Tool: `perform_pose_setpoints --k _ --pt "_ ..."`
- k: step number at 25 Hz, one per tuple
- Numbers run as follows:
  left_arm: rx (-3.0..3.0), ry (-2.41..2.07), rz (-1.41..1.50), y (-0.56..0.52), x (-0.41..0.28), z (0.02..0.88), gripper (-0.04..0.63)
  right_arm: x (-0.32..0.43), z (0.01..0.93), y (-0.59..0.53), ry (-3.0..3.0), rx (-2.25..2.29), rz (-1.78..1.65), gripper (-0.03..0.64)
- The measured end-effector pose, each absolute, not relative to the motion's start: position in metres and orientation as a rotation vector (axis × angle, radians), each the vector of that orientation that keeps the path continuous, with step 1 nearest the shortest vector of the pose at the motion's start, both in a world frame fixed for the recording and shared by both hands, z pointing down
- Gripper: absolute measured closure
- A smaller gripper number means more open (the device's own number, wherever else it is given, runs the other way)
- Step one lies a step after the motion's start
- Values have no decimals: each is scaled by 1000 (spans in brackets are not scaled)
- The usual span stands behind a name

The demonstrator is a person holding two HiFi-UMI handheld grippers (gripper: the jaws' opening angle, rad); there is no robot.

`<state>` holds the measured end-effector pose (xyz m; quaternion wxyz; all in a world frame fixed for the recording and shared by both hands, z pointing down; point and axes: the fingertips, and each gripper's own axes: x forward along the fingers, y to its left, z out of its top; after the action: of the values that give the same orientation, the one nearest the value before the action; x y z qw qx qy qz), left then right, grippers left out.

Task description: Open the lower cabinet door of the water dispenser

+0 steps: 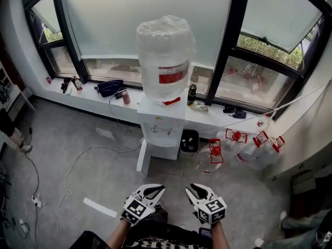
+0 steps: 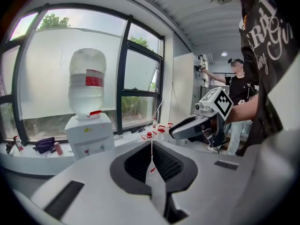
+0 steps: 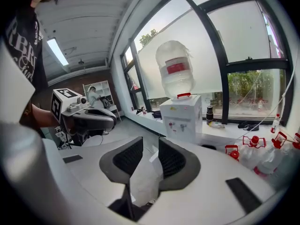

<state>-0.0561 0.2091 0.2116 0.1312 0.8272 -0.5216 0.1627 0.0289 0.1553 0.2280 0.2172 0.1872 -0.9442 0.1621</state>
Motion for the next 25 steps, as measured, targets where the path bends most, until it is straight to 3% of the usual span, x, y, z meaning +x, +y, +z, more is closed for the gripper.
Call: perform_pose_setpoints --k 5,11,25 --pt "2401 -1549 346 226 12 180 577 95 214 184 -2655 545 443 545" --pt "2404 -1553 390 268 69 174 578 138 197 221 -2711 496 401 593" --pt "2354 -1684 348 335 100 159 578 156 174 289 -2778 368 301 606"
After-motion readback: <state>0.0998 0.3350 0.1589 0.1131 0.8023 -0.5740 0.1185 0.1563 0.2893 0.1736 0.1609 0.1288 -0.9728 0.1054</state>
